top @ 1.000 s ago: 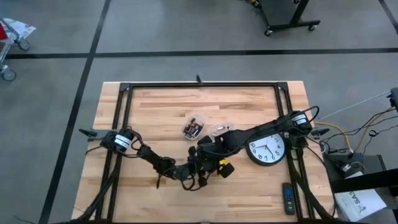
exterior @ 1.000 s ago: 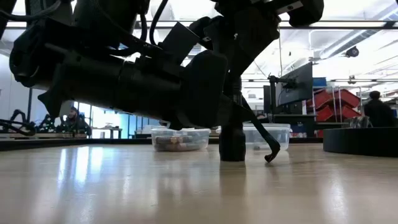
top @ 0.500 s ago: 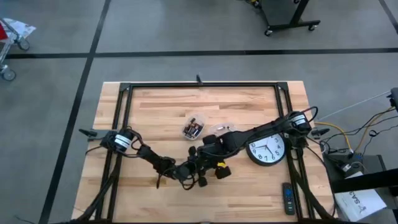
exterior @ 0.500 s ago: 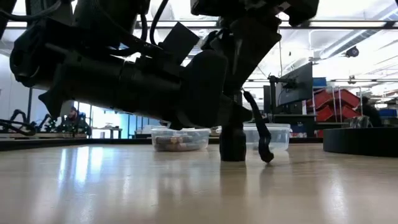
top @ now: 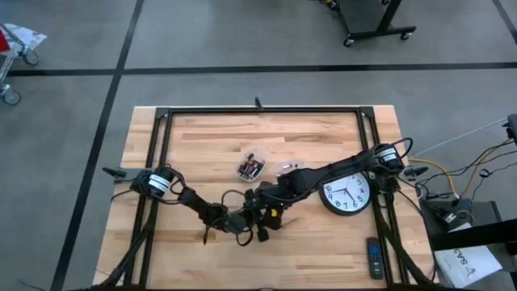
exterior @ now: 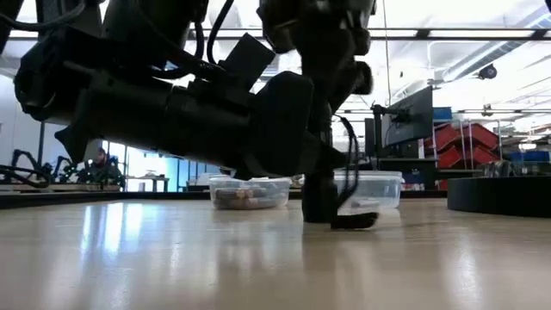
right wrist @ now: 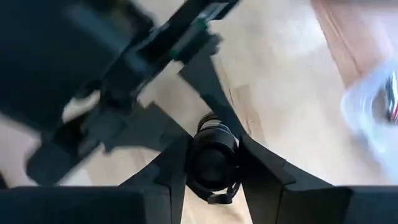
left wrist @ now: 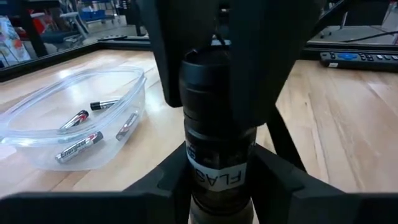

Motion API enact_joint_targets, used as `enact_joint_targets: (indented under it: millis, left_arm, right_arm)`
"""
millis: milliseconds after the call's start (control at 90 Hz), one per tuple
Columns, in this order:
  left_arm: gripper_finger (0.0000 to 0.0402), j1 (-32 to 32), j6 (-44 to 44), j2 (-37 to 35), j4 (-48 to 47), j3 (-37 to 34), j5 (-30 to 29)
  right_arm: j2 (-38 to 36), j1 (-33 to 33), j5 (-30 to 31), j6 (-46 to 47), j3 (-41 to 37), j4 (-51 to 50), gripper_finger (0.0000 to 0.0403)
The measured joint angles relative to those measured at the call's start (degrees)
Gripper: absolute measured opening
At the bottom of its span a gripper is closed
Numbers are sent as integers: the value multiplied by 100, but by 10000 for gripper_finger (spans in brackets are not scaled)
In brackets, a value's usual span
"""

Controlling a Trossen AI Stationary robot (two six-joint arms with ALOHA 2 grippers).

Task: Insert battery
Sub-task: Close the black flashlight cover

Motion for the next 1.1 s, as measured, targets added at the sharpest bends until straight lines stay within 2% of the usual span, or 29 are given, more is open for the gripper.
enact_joint_targets:
  millis: [111,233,333,467,633,744,900,1100]
  left_arm:
    - [109,-2,8,2,-5,2,8]
    - [104,-4,11,2,-16,4,24]
    - [108,-2,14,2,-22,4,35]
    - [110,-2,15,2,-24,5,35]
    - [103,-2,14,2,-24,4,35]
    - [109,-2,14,2,-24,4,35]
    - [105,-2,14,2,-26,4,35]
    - [97,-7,14,2,-26,4,35]
  right_arm:
    - [0,-21,-84,630,0,16,118]
    - [0,-106,-381,385,0,31,154]
    - [-16,-140,-553,-541,0,-34,180]
    - [-37,-142,-605,-2438,0,-78,204]
    - [-50,-103,-597,-4879,0,-80,220]
    - [-53,-52,-605,-6079,0,-80,223]
    - [-55,-21,-617,-6877,0,-82,213]
    - [-57,-17,-575,-6792,0,-80,173]
